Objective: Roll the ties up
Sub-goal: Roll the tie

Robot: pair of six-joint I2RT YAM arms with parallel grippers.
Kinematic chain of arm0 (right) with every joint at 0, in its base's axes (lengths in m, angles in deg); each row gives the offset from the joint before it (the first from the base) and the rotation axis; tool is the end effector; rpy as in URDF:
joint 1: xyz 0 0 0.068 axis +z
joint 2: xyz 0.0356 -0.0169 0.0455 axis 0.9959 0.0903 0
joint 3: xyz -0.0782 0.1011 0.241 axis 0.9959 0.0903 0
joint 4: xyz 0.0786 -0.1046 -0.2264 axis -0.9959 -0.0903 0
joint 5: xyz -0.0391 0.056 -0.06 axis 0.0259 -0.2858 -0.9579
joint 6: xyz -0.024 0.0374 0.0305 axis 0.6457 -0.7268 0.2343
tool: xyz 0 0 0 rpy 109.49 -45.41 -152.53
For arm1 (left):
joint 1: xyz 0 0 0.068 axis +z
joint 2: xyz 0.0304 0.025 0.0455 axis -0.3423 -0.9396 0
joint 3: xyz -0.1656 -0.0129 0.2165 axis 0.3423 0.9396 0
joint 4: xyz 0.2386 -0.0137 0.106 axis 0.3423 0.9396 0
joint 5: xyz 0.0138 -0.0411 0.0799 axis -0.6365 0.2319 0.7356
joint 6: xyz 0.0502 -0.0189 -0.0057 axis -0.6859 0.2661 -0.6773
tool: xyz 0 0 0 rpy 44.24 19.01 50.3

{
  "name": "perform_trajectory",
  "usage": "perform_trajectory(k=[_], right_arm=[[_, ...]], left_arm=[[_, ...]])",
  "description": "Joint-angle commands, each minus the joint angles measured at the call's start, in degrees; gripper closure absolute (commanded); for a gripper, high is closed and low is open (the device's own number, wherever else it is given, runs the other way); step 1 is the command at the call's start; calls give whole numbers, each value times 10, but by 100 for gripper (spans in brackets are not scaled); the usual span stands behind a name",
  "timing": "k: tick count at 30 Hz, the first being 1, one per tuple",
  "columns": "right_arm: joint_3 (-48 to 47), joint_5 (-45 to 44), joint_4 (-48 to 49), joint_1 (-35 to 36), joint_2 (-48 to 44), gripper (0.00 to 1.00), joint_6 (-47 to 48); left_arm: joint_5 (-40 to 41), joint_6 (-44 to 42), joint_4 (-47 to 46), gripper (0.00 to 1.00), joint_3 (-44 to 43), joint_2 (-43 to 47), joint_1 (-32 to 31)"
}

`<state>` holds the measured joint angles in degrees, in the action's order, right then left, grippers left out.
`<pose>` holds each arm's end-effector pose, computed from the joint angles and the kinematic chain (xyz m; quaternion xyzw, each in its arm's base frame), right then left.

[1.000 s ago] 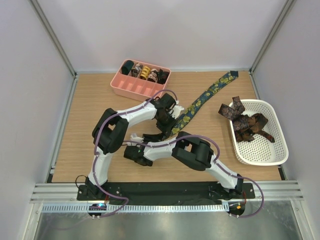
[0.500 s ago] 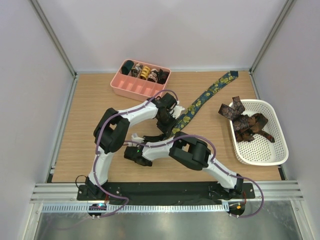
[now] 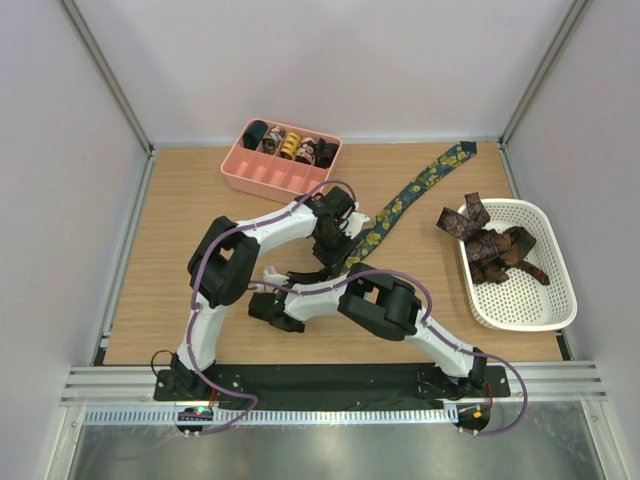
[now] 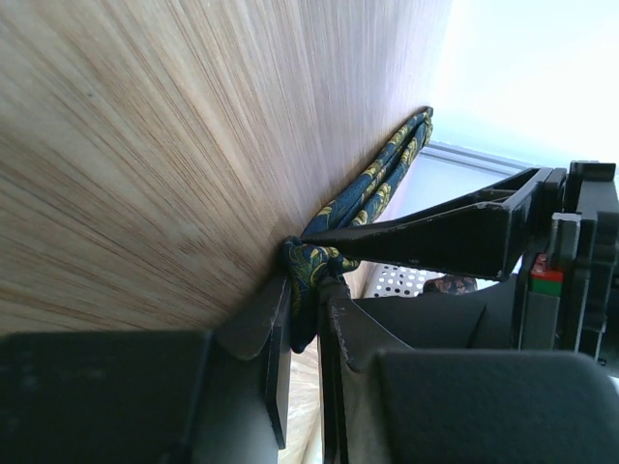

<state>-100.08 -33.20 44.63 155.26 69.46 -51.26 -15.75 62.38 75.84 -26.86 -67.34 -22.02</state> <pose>0.1723 0.3865 0.0738 -0.4776 0.6748 -0.4557 0.3300 0.3161 -0.2987 0.1647 0.3747 0.9052 -0.1836 0.0807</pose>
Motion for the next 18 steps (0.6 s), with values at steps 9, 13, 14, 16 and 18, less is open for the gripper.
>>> perform_trajectory(k=[9,13,14,16,18], right_arm=[[36,105,17,-28,-39,99,-24],[43,121,26,-27,-50,99,-21],[44,126,31,-26,-52,99,-20],[48,135,39,-25,-58,99,-18],[52,141,47,-21,-63,99,-17]], left_arm=[[2,17,50,52,-12,45,-1],[9,12,28,51,-28,61,-1],[12,12,21,51,-30,64,-1],[14,11,4,50,-33,70,-1],[22,10,-9,50,-34,74,-1]])
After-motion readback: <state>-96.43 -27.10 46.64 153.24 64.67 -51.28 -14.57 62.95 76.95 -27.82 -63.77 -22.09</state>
